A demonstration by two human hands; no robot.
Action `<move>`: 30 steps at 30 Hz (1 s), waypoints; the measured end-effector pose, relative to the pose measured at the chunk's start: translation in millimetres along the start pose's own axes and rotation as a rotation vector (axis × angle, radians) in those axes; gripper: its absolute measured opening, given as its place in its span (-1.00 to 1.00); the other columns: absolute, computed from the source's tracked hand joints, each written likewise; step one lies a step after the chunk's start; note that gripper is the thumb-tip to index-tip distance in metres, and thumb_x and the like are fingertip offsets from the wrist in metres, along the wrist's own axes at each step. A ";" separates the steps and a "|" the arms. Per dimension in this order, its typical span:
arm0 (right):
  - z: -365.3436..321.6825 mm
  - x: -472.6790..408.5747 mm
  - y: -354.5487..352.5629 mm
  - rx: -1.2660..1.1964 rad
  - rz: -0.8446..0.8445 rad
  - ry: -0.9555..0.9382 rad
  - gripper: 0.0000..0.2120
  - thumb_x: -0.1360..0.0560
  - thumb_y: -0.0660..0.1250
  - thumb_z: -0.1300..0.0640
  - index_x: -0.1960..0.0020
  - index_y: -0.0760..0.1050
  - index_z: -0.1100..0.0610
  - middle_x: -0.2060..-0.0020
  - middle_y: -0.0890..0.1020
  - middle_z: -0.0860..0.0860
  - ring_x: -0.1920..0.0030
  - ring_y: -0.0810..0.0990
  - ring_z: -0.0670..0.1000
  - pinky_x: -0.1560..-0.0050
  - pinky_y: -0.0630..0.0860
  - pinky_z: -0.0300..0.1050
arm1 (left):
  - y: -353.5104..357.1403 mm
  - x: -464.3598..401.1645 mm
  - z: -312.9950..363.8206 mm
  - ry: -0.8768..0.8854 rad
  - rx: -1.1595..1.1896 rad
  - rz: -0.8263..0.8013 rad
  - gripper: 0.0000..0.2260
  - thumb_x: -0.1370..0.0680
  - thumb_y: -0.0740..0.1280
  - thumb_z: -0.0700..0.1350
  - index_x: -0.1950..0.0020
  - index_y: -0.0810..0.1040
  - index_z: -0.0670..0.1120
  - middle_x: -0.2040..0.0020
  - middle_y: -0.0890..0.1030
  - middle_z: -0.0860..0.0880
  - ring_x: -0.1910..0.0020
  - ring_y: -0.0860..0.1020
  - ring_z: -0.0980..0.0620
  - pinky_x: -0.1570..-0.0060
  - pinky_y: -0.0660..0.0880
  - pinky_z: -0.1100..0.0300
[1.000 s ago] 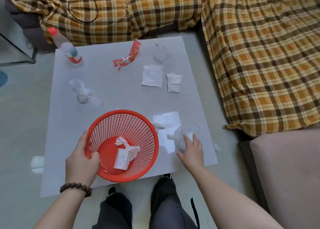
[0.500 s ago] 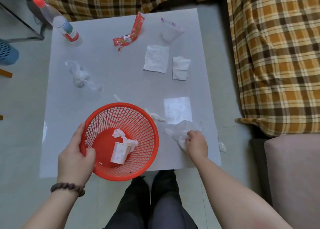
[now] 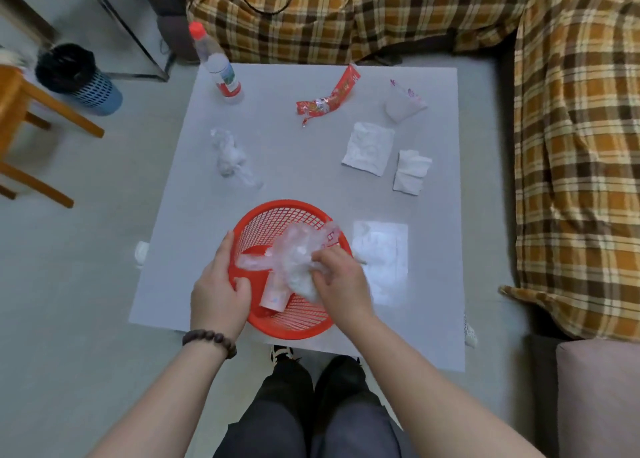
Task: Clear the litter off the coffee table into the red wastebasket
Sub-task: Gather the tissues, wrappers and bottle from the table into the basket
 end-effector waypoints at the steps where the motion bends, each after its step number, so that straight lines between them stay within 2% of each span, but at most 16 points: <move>1: -3.2 -1.2 10.8 0.020 -0.042 -0.002 -0.80 -0.42 0.29 0.31 -0.01 0.57 0.16 0.04 0.59 0.04 -0.01 0.53 0.04 0.04 0.45 -0.12 | -1.7 0.1 -1.0 0.002 0.011 0.001 -0.37 -0.45 0.25 -0.30 -0.49 0.28 0.09 -0.13 0.60 -0.15 -0.02 0.56 -0.18 -0.05 0.50 0.00; 3: -6.1 -4.7 29.5 0.069 -0.131 -0.014 -0.75 -0.46 0.28 0.26 -0.12 0.55 0.12 -0.04 0.59 0.02 -0.08 0.51 0.05 0.01 0.41 -0.16 | -4.7 0.4 -3.9 -0.004 0.032 0.007 -0.40 -0.48 0.26 -0.26 -0.48 0.28 0.11 -0.10 0.62 -0.13 0.01 0.57 -0.15 -0.03 0.52 -0.01; 6: -5.8 -10.9 47.2 0.126 -0.307 0.008 -0.59 -0.48 0.28 0.20 -0.31 0.41 -0.01 -0.27 0.50 -0.01 -0.27 0.39 0.03 -0.25 0.37 -0.04 | -10.1 -0.4 -9.3 -0.028 0.069 0.016 -0.39 -0.48 0.26 -0.26 -0.47 0.28 0.15 -0.07 0.63 -0.07 0.03 0.57 -0.08 -0.03 0.53 0.01; 9: -1.6 -17.1 49.4 0.185 -0.302 -0.017 -0.54 -0.46 0.33 0.17 -0.35 0.38 0.00 -0.33 0.44 -0.02 -0.34 0.29 0.04 -0.36 0.25 -0.02 | -16.4 -4.9 -18.5 -0.070 0.072 0.041 -0.36 -0.45 0.25 -0.30 -0.48 0.28 0.14 -0.04 0.63 -0.08 0.08 0.58 -0.09 -0.01 0.54 -0.01; 12: 4.2 -26.9 40.8 0.163 -0.142 -0.026 -0.62 -0.44 0.35 0.18 -0.25 0.48 0.08 -0.22 0.50 0.04 -0.27 0.37 0.05 -0.26 0.24 -0.18 | -24.0 -12.7 -32.1 -0.127 0.053 0.089 -0.35 -0.44 0.24 -0.32 -0.48 0.29 0.10 -0.07 0.63 -0.14 0.04 0.57 -0.17 -0.02 0.54 -0.05; 16: 39.6 -44.9 25.3 0.220 0.021 0.057 -0.73 -0.46 0.35 0.16 -0.15 0.52 0.13 -0.12 0.52 0.09 -0.17 0.43 0.09 -0.13 0.30 -0.22 | -34.9 -25.8 -52.4 -0.195 0.000 0.140 -0.36 -0.44 0.25 -0.31 -0.49 0.29 0.07 -0.07 0.62 -0.21 0.00 0.55 -0.24 -0.04 0.50 -0.08; 18: 70.1 -53.9 21.6 0.294 0.022 0.192 -0.69 -0.46 0.35 0.15 -0.20 0.49 0.13 -0.17 0.49 0.11 -0.18 0.41 0.15 -0.09 0.33 -0.18 | -38.2 -33.0 -61.2 -0.206 -0.019 0.155 -0.36 -0.44 0.26 -0.31 -0.49 0.29 0.07 -0.05 0.62 -0.21 0.02 0.55 -0.25 -0.03 0.49 -0.07; 20: 100.2 -61.8 23.7 0.411 -0.017 0.315 -0.58 -0.46 0.35 0.11 -0.30 0.41 0.09 -0.25 0.43 0.12 -0.20 0.38 0.19 -0.12 0.39 -0.05 | -39.0 -40.0 -68.8 -0.210 -0.022 0.162 -0.36 -0.44 0.26 -0.31 -0.48 0.30 0.08 -0.06 0.62 -0.20 0.02 0.56 -0.23 -0.04 0.49 -0.06; 24: 140.0 -77.3 46.1 0.540 -0.144 0.348 -0.47 -0.40 0.32 0.17 -0.35 0.33 0.00 -0.27 0.38 0.08 -0.16 0.36 0.20 -0.09 0.43 0.02 | -38.2 -51.4 -81.4 -0.198 -0.054 0.185 -0.37 -0.45 0.27 -0.31 -0.48 0.29 0.09 -0.07 0.62 -0.19 0.01 0.56 -0.23 -0.03 0.49 -0.06; 28: 154.1 -87.9 67.9 0.604 -0.157 0.412 -0.68 -0.40 0.31 0.19 -0.13 0.47 -0.03 -0.12 0.47 0.05 -0.09 0.40 0.15 0.02 0.48 -0.02 | -40.8 -59.1 -91.3 -0.193 -0.056 0.190 -0.38 -0.46 0.27 -0.30 -0.48 0.28 0.07 -0.11 0.61 -0.14 0.05 0.55 -0.12 -0.01 0.48 0.02; 30: 148.8 -89.6 71.9 0.531 -0.135 0.436 -0.76 -0.46 0.25 0.16 -0.09 0.50 -0.02 -0.03 0.51 0.06 -0.07 0.46 0.14 0.09 0.44 -0.06 | -43.1 -63.2 -94.4 -0.183 -0.058 0.188 -0.38 -0.47 0.27 -0.31 -0.49 0.28 0.05 -0.08 0.61 -0.13 0.09 0.51 -0.05 0.03 0.47 0.06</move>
Point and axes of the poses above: each hand's wrist, its own x-axis away from the middle knuckle, its own y-axis out of the palm, z = x × y, the point moved 1 cm from there along -x, towards the middle knuckle
